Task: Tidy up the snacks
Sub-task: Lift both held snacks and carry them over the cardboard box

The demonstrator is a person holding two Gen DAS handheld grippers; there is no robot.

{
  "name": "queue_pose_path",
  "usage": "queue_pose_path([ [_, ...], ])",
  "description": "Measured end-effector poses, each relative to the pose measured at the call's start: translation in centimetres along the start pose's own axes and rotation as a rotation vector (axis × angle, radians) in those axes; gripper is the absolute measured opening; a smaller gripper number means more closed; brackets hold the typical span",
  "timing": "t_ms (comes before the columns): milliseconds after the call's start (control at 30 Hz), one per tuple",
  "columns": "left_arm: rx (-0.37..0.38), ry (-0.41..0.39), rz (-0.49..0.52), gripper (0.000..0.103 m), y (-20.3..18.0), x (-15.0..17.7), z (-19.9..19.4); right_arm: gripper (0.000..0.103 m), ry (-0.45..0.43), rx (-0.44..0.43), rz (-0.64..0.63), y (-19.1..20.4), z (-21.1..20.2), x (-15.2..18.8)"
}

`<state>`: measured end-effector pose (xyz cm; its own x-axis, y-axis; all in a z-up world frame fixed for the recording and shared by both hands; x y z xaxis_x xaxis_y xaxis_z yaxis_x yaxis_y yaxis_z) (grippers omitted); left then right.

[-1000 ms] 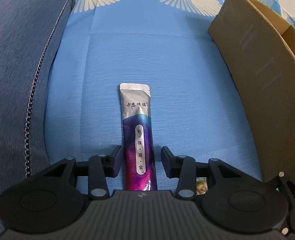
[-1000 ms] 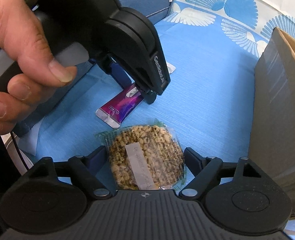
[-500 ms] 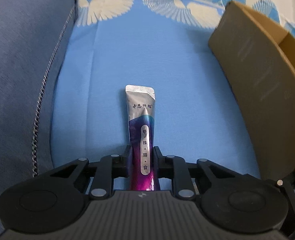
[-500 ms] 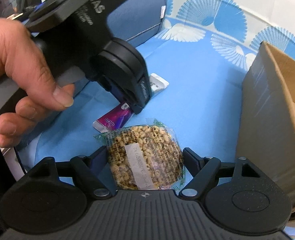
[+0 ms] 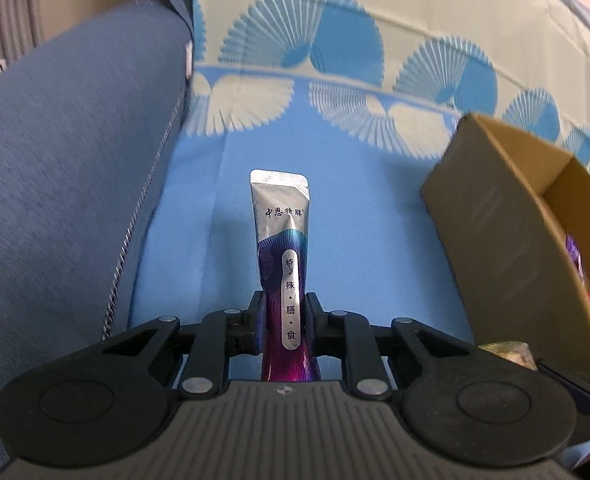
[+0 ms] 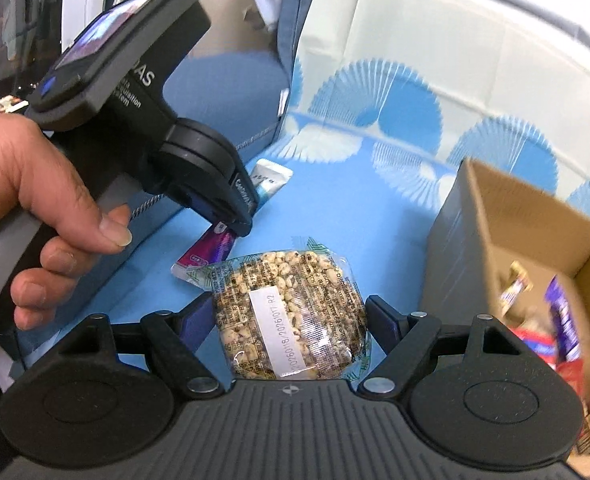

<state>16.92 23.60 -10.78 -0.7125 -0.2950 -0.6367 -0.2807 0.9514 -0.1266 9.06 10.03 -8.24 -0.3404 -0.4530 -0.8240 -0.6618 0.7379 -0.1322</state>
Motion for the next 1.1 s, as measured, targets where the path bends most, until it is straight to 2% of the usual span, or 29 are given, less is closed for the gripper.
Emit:
queue_pose_path([
  [400,-0.001,-0.076,-0.004,0.021,-0.6,-1.1,-0.9,0.081,-0.07,0.03,-0.026,-0.8,-1.3,-1.0],
  [1100,0.055,-0.242,-0.012,0.021,-2.7,-3.2,-3.6,0.081,-0.176,0.096,0.084,-5.6,-4.1,-3.0],
])
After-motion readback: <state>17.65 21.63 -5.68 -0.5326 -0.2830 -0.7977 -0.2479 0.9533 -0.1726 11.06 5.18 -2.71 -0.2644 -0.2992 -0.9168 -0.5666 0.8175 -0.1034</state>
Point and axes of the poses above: each gripper's, at about its wrist camera, not at the fingertips, and z roughly the way its jaws point, y to its left, x to its underside, the point moved 9 cm from there along z, roughly the way its jaws point, and after that the axes turned 4 degrees about -z, right-handed, at the moved point
